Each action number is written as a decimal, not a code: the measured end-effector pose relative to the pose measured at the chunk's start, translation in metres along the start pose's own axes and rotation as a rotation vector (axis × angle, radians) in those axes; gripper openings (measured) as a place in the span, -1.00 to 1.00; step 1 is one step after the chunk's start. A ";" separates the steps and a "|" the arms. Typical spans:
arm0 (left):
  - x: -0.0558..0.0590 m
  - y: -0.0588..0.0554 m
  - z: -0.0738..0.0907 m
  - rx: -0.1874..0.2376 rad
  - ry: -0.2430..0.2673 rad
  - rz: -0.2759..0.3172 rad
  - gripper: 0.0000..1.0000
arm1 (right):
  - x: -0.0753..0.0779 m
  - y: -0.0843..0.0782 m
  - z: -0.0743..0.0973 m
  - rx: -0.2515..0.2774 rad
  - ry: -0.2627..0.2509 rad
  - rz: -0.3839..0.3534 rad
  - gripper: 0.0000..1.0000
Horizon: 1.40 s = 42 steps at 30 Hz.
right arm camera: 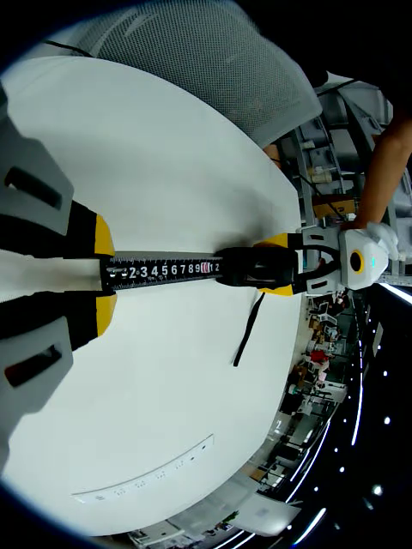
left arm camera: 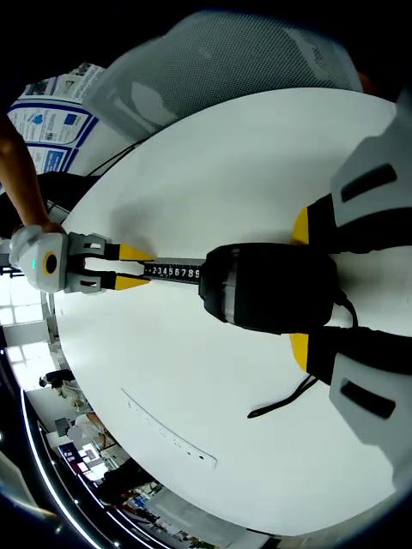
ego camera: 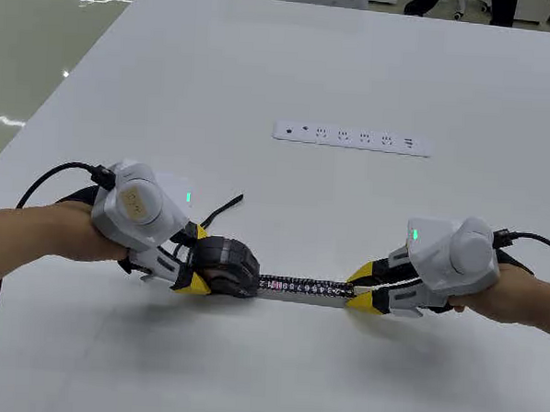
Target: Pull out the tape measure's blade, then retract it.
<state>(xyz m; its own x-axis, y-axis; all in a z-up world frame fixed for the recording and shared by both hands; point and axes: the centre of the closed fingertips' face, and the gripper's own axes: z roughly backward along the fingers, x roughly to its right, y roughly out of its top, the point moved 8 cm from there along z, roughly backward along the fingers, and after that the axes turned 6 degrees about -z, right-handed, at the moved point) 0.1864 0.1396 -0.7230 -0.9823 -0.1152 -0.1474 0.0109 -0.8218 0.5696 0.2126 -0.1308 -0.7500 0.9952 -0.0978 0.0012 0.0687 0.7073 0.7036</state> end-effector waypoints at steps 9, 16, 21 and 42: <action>-0.001 -0.001 0.000 -0.006 0.001 0.001 -0.45 | 0.001 0.000 0.001 -0.003 0.002 0.010 -0.76; 0.000 0.000 0.000 -0.007 0.001 0.003 -0.45 | 0.000 -0.001 0.002 -0.005 0.001 0.010 -0.76; 0.001 0.001 0.000 -0.008 0.001 0.003 -0.45 | 0.000 -0.002 0.003 -0.008 0.000 0.010 -0.76; 0.001 0.001 0.000 -0.007 0.001 0.005 -0.45 | 0.001 -0.004 0.004 -0.012 -0.007 0.007 -0.76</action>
<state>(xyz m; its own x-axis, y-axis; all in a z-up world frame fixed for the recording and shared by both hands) 0.1855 0.1387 -0.7228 -0.9821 -0.1195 -0.1457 0.0167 -0.8253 0.5645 0.2126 -0.1364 -0.7493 0.9952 -0.0975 0.0112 0.0623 0.7164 0.6949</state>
